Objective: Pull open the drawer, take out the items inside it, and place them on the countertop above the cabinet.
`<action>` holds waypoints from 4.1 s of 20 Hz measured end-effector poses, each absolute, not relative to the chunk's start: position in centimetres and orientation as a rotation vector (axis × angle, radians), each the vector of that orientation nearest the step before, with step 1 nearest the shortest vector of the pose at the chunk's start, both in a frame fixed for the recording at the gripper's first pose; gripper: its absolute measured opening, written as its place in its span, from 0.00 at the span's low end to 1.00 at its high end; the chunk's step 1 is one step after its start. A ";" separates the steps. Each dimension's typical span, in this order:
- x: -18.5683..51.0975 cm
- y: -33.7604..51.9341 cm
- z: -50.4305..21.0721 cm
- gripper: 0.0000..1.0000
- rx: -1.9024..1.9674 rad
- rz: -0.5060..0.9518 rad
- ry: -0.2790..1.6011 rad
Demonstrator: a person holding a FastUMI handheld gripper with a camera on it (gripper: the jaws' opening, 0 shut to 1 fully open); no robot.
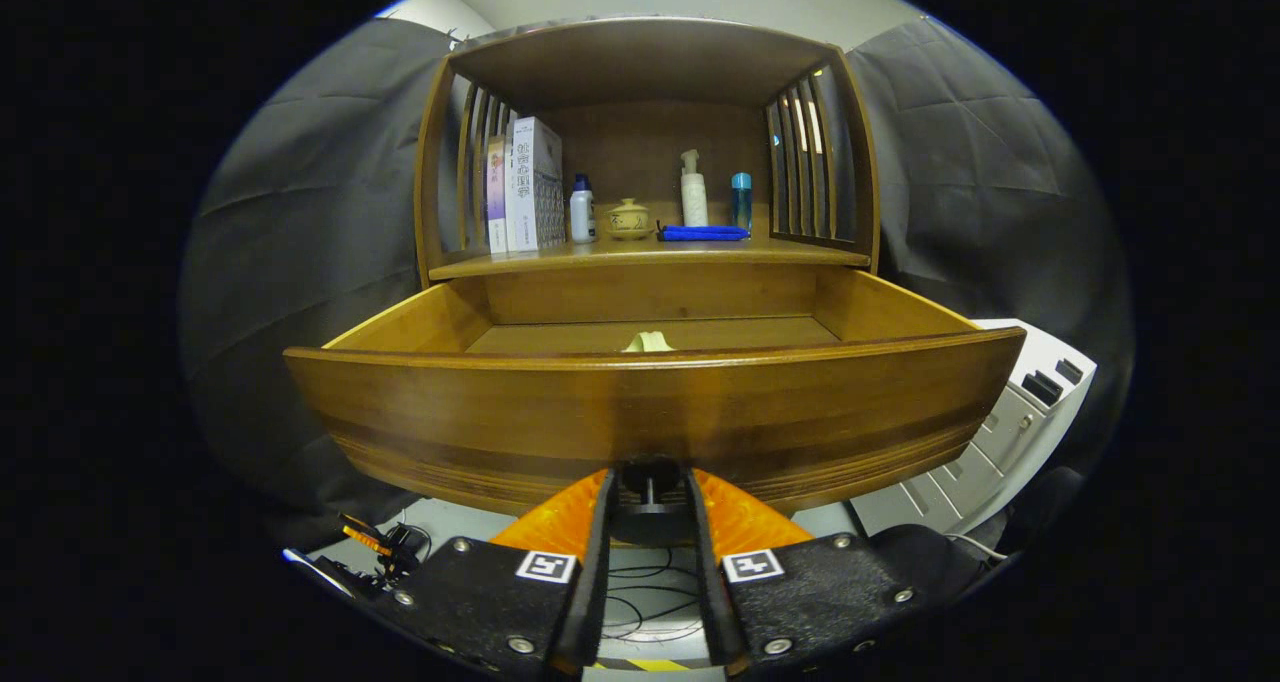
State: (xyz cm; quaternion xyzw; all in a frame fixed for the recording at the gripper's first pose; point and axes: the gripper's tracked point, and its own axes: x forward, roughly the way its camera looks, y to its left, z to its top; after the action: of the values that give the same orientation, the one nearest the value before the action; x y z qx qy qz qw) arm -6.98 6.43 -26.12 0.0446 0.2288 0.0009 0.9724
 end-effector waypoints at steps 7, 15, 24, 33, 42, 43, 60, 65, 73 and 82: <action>-5.2 5.5 -16.3 0.94 0.087 0.078 0.235; 1.8 3.8 -14.2 0.94 0.082 0.006 0.403; 7.1 2.8 -19.2 0.95 0.091 -0.085 0.715; 7.0 2.7 -23.6 0.94 0.164 -0.140 0.838; 7.8 4.6 -27.0 0.63 0.087 -0.096 0.969; 7.6 4.9 -27.2 0.54 0.069 -0.078 0.979; 6.4 1.7 -19.0 0.11 0.074 -0.133 0.692; 9.1 1.0 -14.7 0.11 0.042 -0.146 0.565; 14.3 3.3 -11.3 0.11 0.081 -0.096 0.460; 20.7 4.1 -10.8 0.11 -0.083 -0.071 0.407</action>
State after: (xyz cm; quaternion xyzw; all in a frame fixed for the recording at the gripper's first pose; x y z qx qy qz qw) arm 20.75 4.06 -10.82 -0.0410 0.2018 -0.0350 0.9779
